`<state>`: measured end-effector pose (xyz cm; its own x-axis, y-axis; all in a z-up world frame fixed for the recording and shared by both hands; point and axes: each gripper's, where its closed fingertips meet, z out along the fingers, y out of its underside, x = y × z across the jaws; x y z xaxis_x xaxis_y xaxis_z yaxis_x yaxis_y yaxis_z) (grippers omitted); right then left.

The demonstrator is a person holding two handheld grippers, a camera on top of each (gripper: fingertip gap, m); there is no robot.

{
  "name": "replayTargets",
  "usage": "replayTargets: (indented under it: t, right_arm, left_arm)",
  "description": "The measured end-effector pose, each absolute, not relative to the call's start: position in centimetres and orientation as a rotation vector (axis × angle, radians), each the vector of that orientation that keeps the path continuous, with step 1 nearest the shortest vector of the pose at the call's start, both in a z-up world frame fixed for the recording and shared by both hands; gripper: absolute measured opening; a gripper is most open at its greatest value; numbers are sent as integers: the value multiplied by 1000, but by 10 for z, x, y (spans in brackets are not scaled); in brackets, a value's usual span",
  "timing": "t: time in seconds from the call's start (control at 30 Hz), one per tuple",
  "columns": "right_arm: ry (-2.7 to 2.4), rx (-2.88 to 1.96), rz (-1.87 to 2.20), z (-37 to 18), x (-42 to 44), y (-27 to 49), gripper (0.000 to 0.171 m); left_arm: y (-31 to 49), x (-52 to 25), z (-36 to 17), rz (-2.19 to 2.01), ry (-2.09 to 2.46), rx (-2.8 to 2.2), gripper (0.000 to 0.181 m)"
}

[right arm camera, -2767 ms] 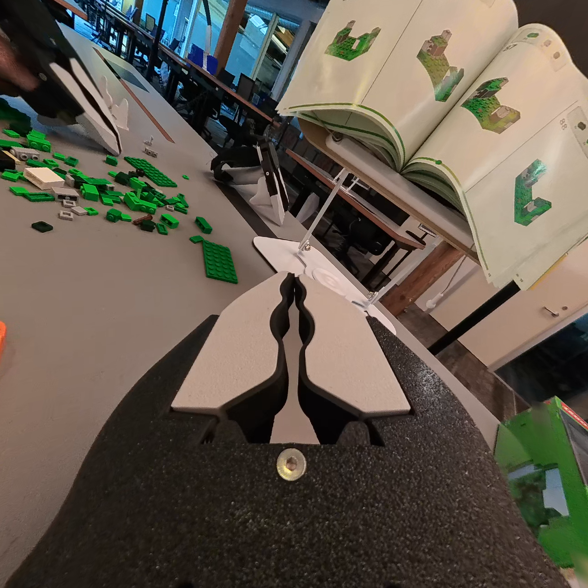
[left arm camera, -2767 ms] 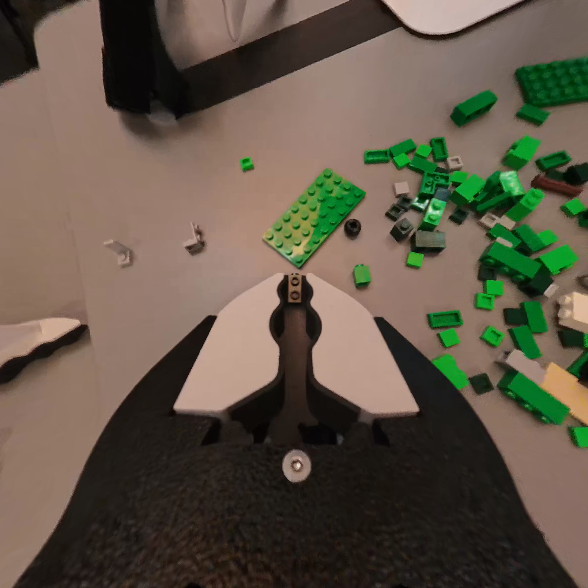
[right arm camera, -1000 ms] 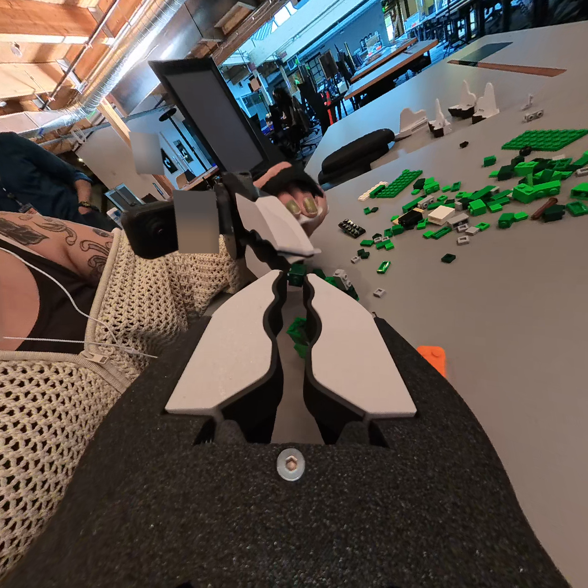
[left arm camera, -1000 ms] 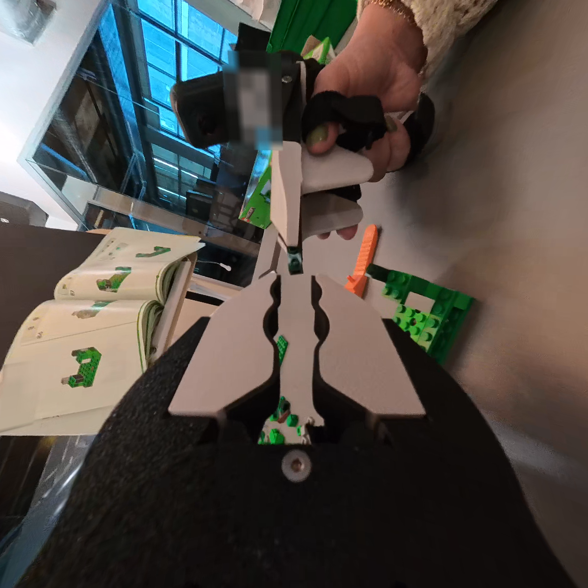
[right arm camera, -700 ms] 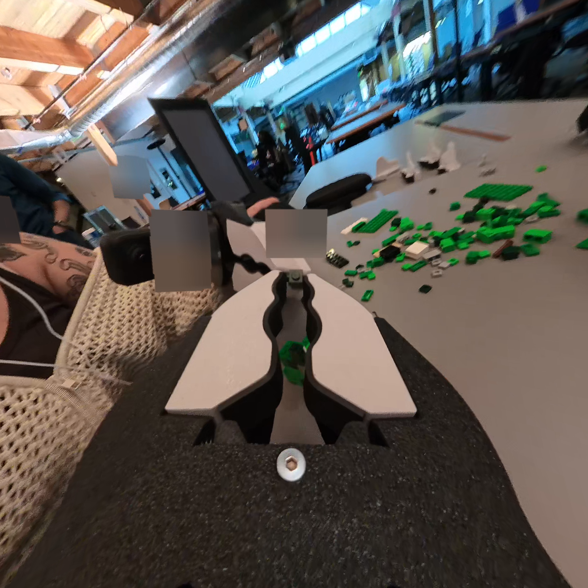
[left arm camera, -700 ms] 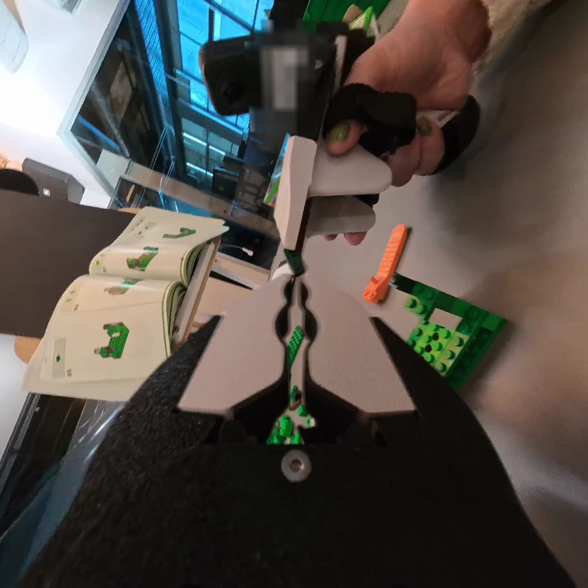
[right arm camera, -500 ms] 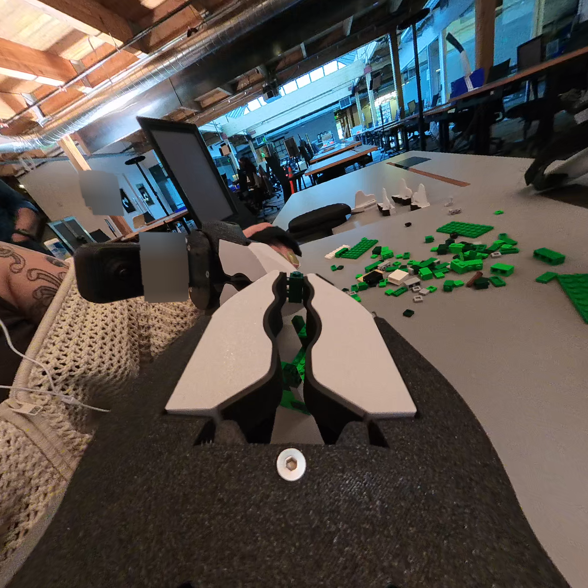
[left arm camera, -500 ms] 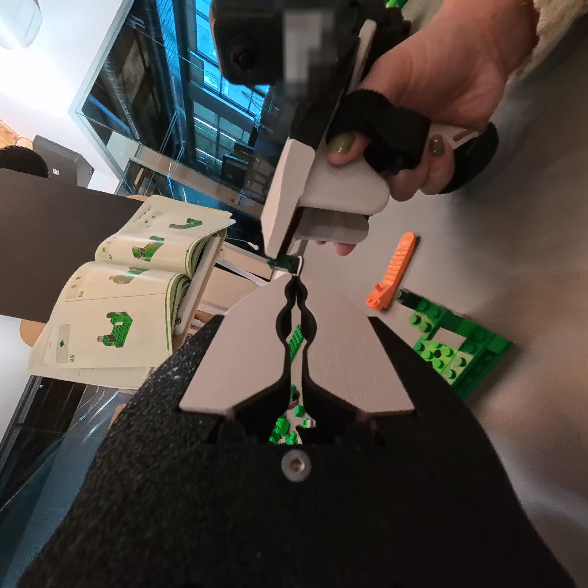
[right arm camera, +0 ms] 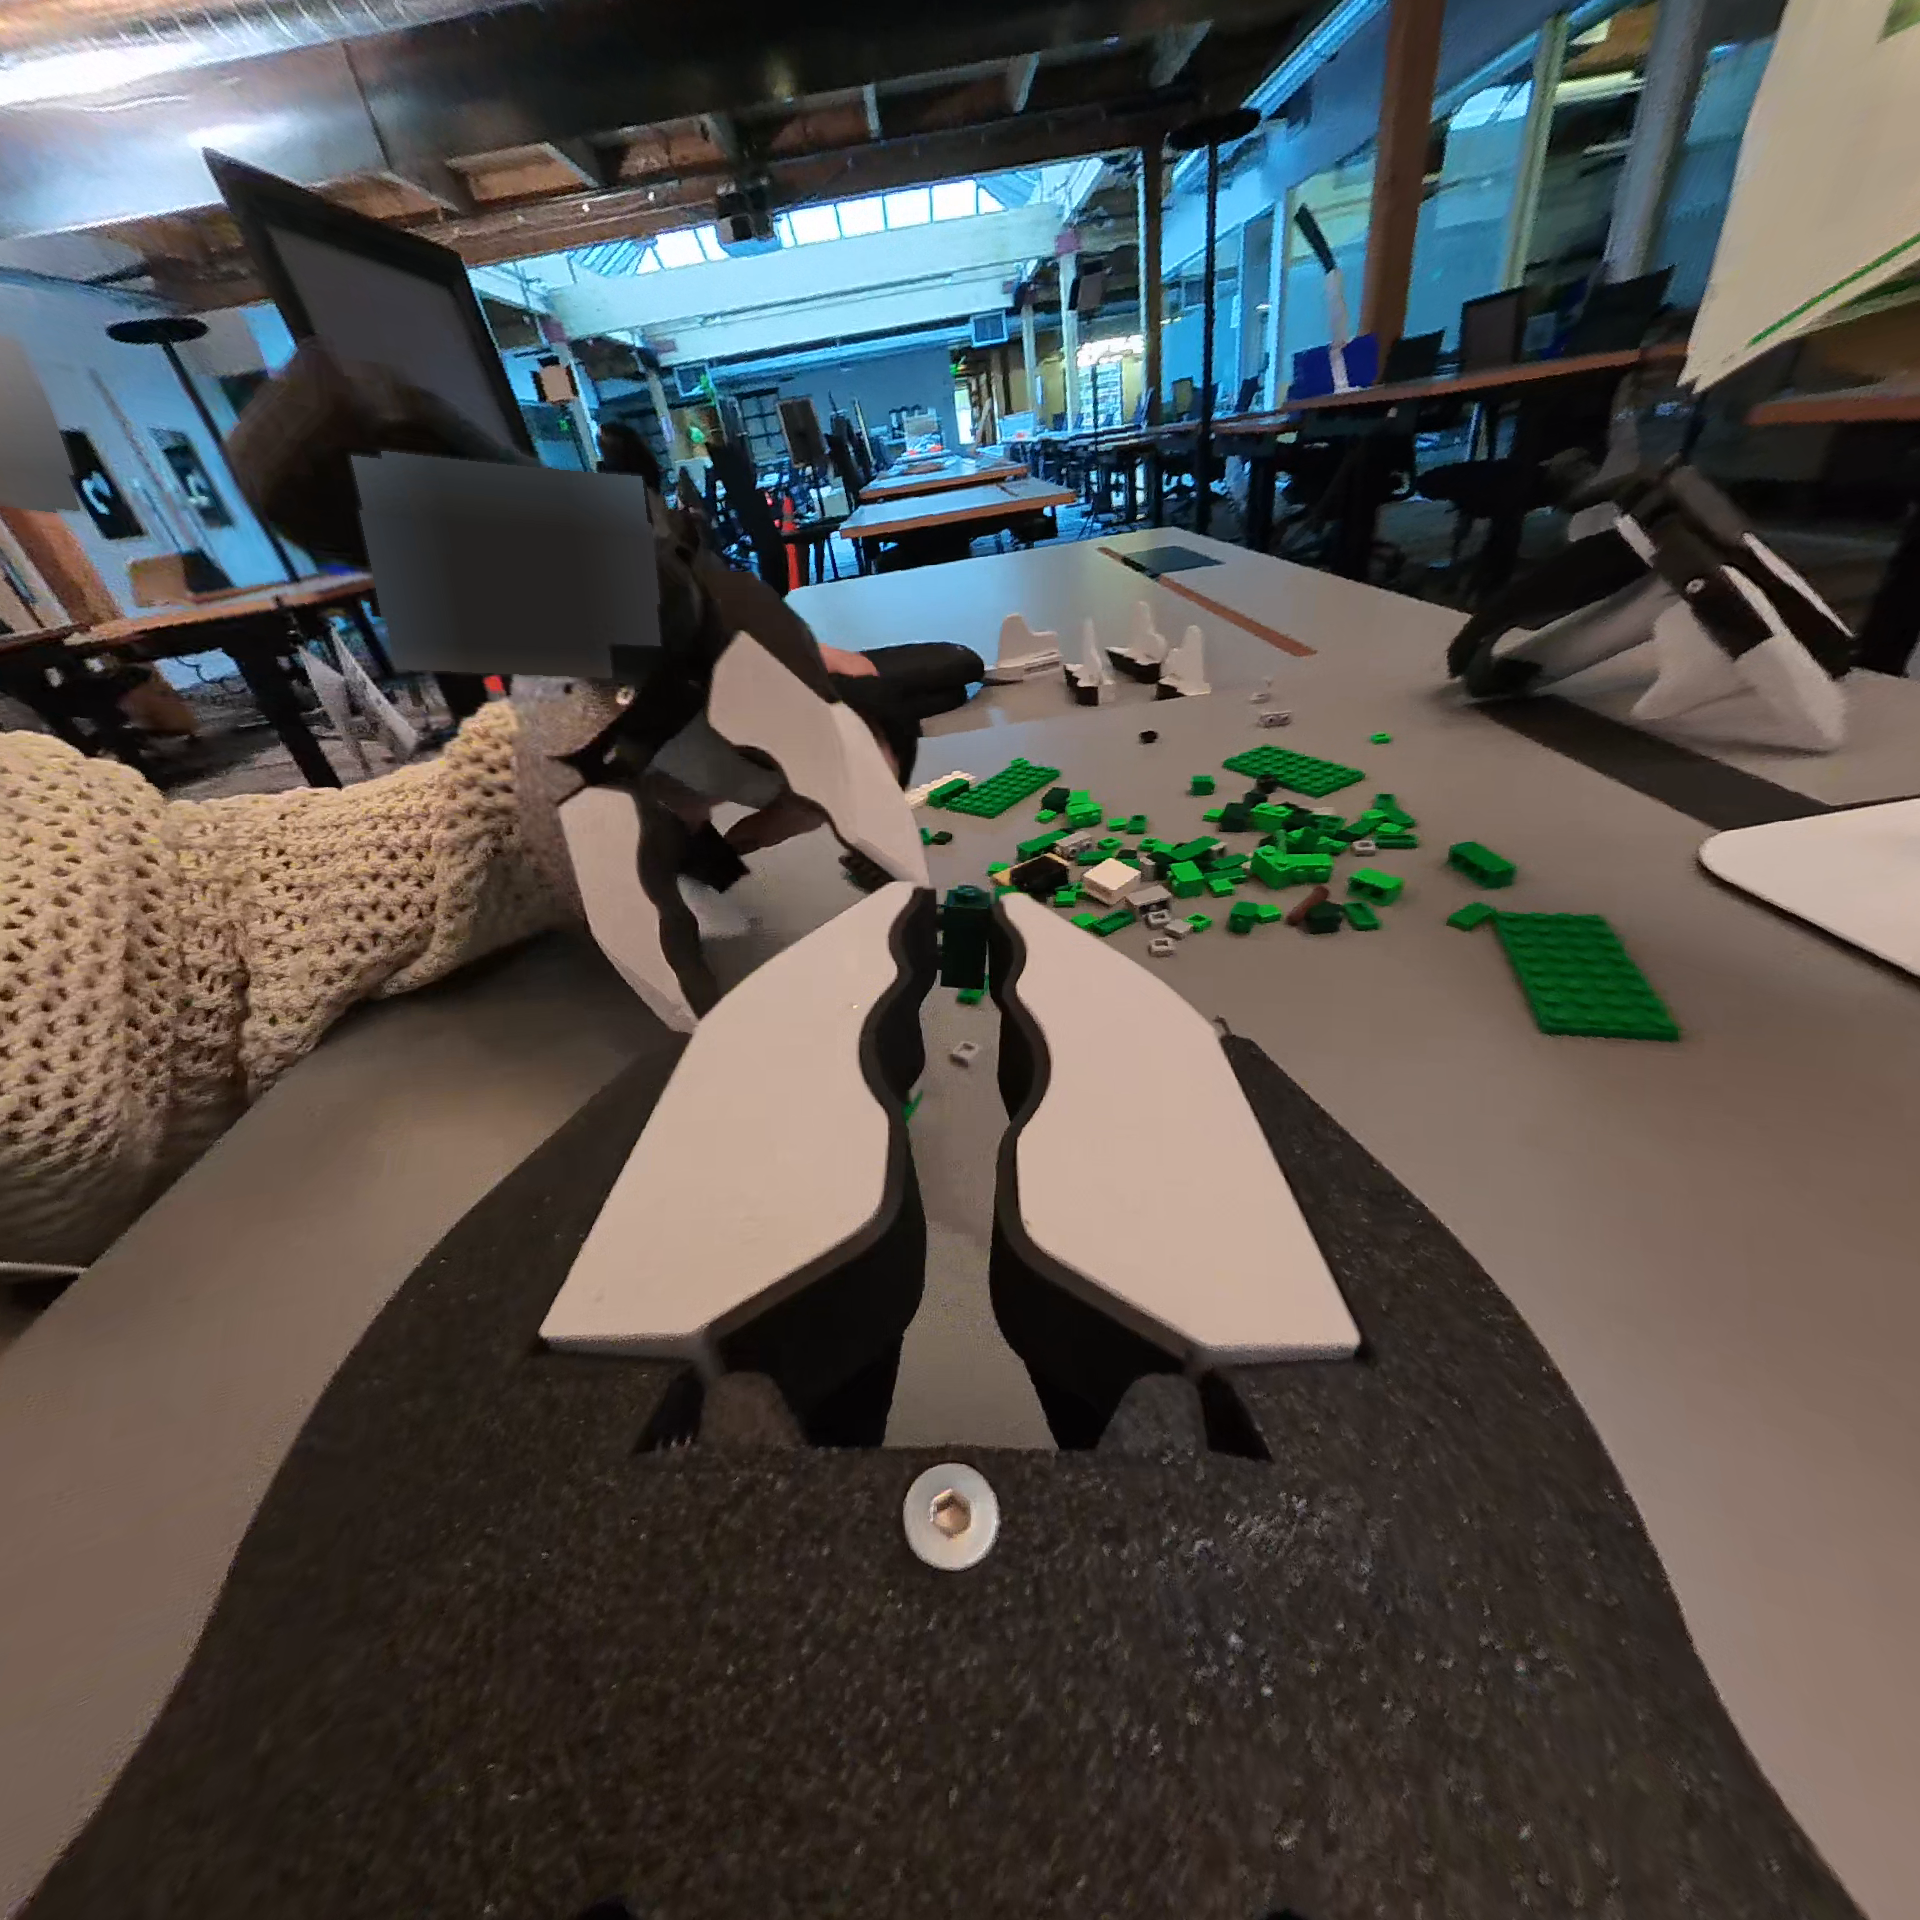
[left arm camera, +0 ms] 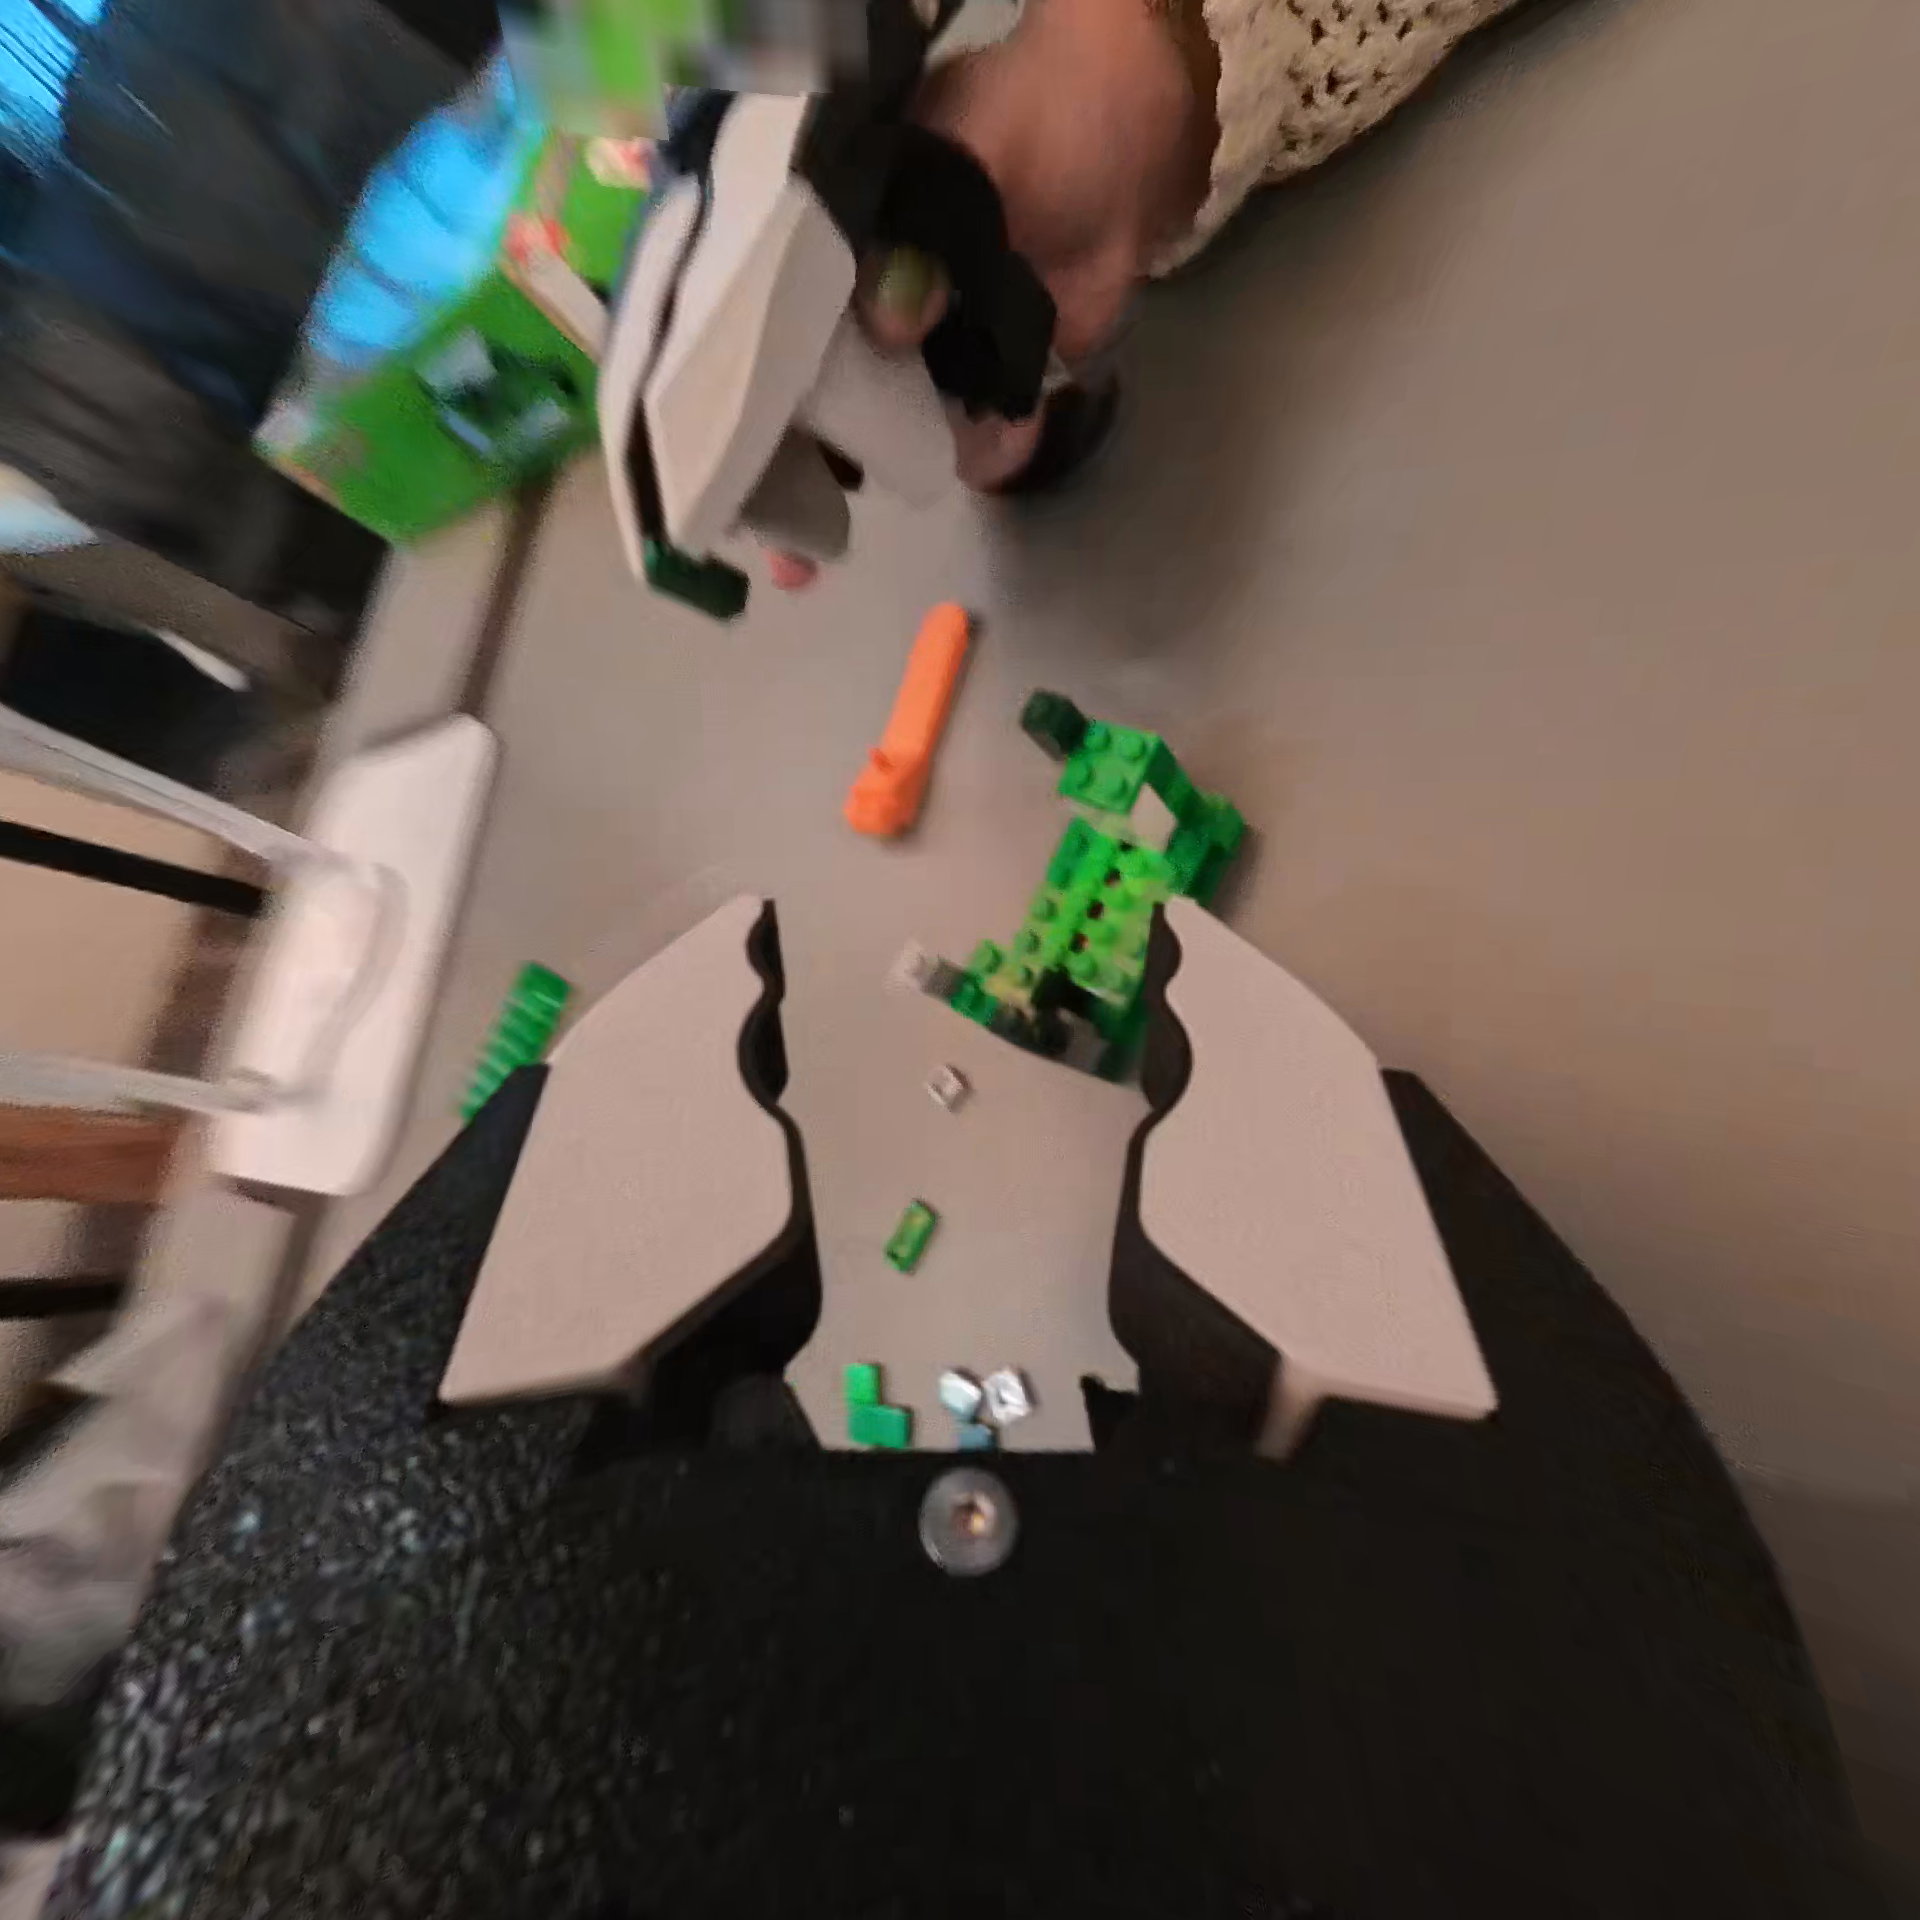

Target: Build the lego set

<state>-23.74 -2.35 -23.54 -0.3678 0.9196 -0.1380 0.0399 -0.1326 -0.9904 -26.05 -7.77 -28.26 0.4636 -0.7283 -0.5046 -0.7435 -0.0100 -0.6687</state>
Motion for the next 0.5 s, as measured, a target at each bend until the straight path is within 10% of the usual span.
replayTargets:
  t: [0.03,0.5]
  right_arm:
    - [-1416,-1121,1596,-235,-237,-23,9]
    - [-1360,-1122,1624,-230,-220,-22,9]
  left_arm:
    - [-80,-264,-288,-48,1245,-1796,71]
    - [-87,-254,-327,-413,1206,-1988,71]
